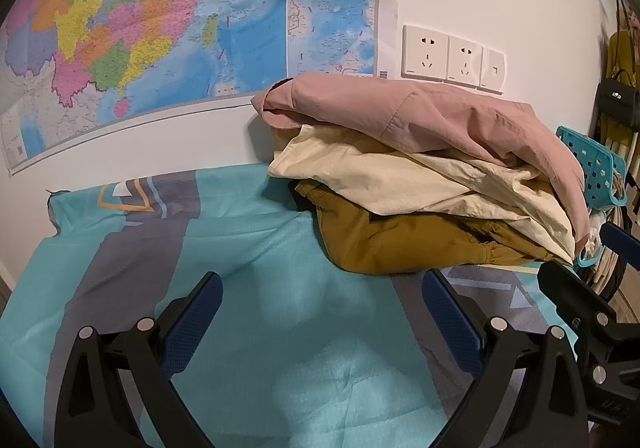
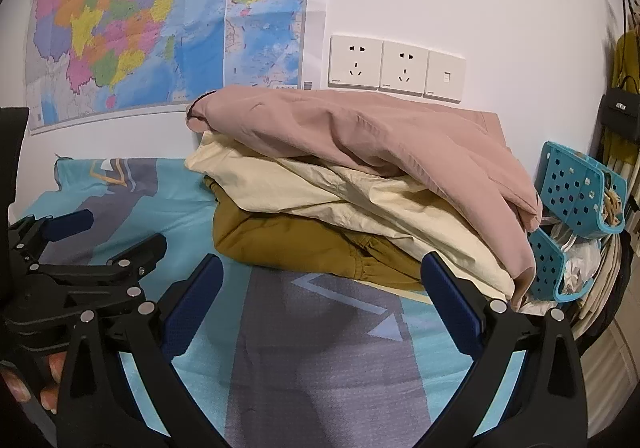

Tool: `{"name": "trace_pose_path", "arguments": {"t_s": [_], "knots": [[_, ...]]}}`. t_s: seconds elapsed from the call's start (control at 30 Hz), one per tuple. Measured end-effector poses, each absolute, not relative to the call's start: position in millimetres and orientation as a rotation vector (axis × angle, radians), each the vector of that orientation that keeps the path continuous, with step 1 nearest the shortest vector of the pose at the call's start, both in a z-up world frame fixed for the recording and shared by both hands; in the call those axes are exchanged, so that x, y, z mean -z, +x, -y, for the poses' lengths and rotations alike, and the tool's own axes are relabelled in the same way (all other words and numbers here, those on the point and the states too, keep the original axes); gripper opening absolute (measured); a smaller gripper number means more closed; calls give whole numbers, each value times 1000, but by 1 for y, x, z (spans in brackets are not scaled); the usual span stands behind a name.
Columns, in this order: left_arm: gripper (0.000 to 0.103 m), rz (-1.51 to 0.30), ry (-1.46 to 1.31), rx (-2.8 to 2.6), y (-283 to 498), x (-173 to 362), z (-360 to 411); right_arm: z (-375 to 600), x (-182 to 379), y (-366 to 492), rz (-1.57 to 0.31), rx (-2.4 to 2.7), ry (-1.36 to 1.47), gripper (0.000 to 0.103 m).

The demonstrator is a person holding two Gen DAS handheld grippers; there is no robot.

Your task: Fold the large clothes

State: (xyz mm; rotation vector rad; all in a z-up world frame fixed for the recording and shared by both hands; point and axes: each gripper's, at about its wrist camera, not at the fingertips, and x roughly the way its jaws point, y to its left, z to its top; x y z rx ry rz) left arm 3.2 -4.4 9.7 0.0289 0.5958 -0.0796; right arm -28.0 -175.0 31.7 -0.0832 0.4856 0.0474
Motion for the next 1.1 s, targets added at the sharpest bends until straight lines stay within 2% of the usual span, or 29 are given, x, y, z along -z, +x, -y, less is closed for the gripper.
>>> {"name": "trace_pose_path", "arguments": {"t_s": [0.47, 0.73, 1.0, 1.03, 1.07, 1.1], "knots": [[96, -622, 34, 79, 30, -9, 2, 181, -43, -1, -459, -70, -139, 97], [96, -649, 41, -3, 79, -10, -20, 159, -60, 77, -430, -67, -349, 97], [96, -653, 37, -72, 115, -10, -46, 92, -41, 139, -386, -122, -597, 96], [96, -652, 35, -77, 118, -10, -49, 87, -39, 149, -390, -131, -618, 93], [96, -652, 33, -81, 120, -10, -51, 87, -39, 153, -396, -135, -627, 79], [96, -654, 31, -83, 123, -9, -55, 89, -43, 161, -419, -155, -623, 69]]}}
